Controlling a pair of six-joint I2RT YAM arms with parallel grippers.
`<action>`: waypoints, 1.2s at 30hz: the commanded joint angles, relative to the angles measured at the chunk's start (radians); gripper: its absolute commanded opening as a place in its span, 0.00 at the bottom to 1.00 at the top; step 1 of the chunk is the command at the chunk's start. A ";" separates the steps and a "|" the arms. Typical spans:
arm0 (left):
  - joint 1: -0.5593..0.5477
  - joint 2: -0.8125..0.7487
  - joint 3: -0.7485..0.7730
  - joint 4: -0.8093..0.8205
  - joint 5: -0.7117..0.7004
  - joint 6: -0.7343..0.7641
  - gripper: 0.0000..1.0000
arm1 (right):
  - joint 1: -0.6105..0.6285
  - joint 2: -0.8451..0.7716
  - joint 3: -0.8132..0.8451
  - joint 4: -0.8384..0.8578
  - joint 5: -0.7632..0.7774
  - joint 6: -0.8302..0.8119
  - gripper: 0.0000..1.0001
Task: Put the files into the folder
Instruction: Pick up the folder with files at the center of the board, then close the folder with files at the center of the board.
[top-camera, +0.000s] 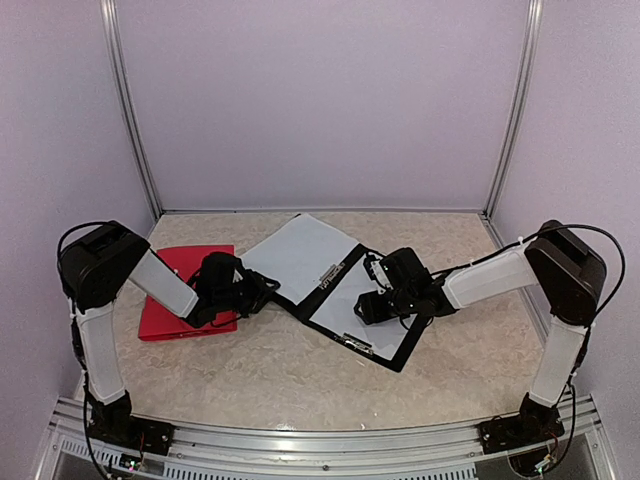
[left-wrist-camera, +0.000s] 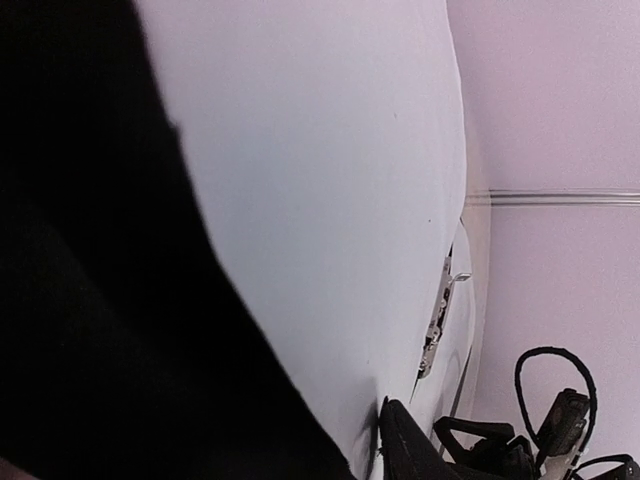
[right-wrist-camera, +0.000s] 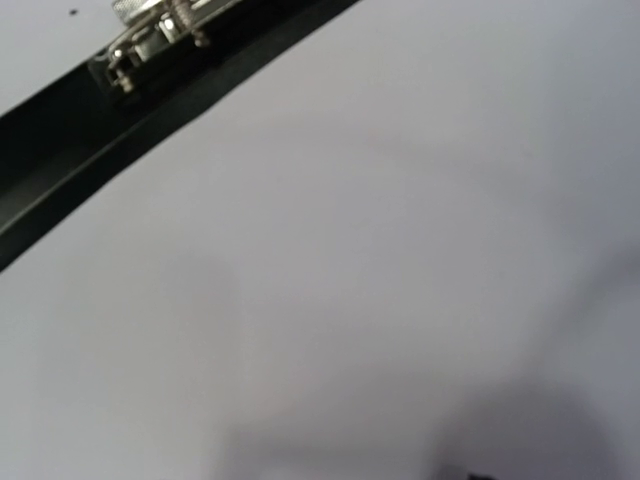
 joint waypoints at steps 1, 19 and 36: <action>-0.011 -0.067 -0.014 -0.159 -0.051 0.150 0.30 | -0.008 0.003 -0.013 -0.011 -0.014 -0.012 0.59; -0.210 -0.293 0.093 -0.308 -0.236 0.703 0.28 | -0.009 -0.115 -0.008 -0.072 -0.007 -0.002 0.57; -0.438 -0.252 0.298 -0.515 -0.222 1.055 0.36 | -0.132 -0.509 0.032 -0.445 0.202 0.062 0.64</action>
